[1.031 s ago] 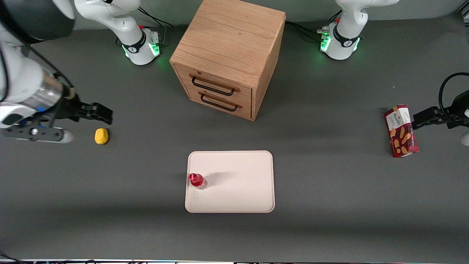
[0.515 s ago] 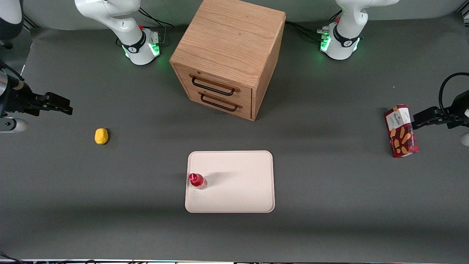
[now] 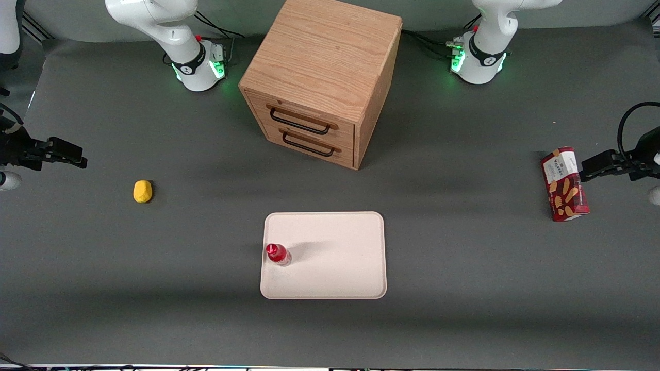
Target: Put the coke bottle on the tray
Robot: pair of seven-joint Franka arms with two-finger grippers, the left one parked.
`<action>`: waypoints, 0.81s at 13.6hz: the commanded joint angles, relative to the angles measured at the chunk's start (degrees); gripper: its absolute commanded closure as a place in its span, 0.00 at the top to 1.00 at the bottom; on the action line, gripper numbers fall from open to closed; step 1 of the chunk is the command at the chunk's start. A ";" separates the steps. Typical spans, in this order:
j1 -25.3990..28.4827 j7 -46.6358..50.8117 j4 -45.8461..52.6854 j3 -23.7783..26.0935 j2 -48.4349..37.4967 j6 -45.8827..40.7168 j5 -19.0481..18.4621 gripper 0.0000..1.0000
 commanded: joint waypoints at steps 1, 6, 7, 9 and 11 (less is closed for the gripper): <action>-1.25 -0.08 -1.33 1.47 -1.63 1.60 0.36 1.00; -2.57 -0.08 -1.15 1.47 -1.98 2.40 3.44 1.00; -2.49 -0.08 -1.15 1.47 -2.07 2.31 3.44 1.00; -2.31 -0.08 -1.15 1.47 -2.07 2.14 3.44 1.00; -2.22 -0.08 -1.15 1.47 -2.16 2.05 3.35 1.00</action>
